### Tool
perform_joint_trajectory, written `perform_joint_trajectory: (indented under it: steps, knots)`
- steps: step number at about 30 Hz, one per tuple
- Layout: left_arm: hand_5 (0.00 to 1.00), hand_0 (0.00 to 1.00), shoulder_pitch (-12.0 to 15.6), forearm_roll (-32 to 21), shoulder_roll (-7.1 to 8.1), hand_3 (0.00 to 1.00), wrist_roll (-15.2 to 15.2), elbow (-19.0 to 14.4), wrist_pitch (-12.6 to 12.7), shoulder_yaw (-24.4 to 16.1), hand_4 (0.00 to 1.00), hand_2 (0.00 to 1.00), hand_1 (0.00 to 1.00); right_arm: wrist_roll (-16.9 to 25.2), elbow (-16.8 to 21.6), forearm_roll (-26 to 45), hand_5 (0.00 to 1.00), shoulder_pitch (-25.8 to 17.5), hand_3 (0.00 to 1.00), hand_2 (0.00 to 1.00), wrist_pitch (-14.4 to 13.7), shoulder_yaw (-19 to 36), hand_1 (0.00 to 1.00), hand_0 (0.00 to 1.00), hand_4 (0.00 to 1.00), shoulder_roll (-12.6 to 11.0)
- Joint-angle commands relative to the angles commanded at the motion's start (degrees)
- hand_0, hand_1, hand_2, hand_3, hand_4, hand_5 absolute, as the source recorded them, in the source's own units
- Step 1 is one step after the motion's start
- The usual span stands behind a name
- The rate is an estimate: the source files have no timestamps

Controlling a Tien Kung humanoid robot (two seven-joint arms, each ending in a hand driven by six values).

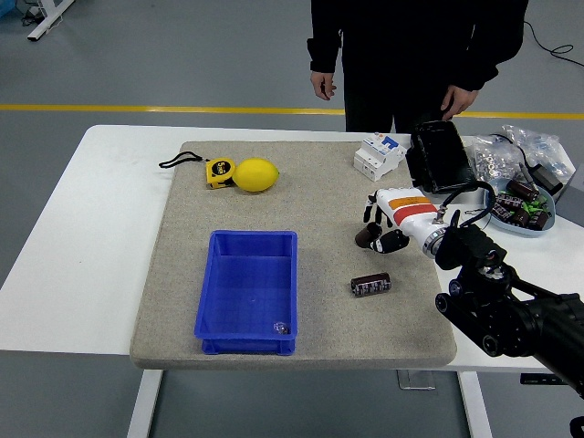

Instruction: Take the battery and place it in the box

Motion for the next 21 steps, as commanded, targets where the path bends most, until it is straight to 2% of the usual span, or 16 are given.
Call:
perform_joint_trajectory:
  steps: [21]
  knots:
    - [0.617,0.754,0.0,0.4,0.03,0.627,0.0,0.0,0.0,-0.3,0.699,0.727,0.702,0.3,0.8,-0.1,0.065,0.5,0.464,0.395,-0.6,-0.1,0.316,0.126,0.942,0.3]
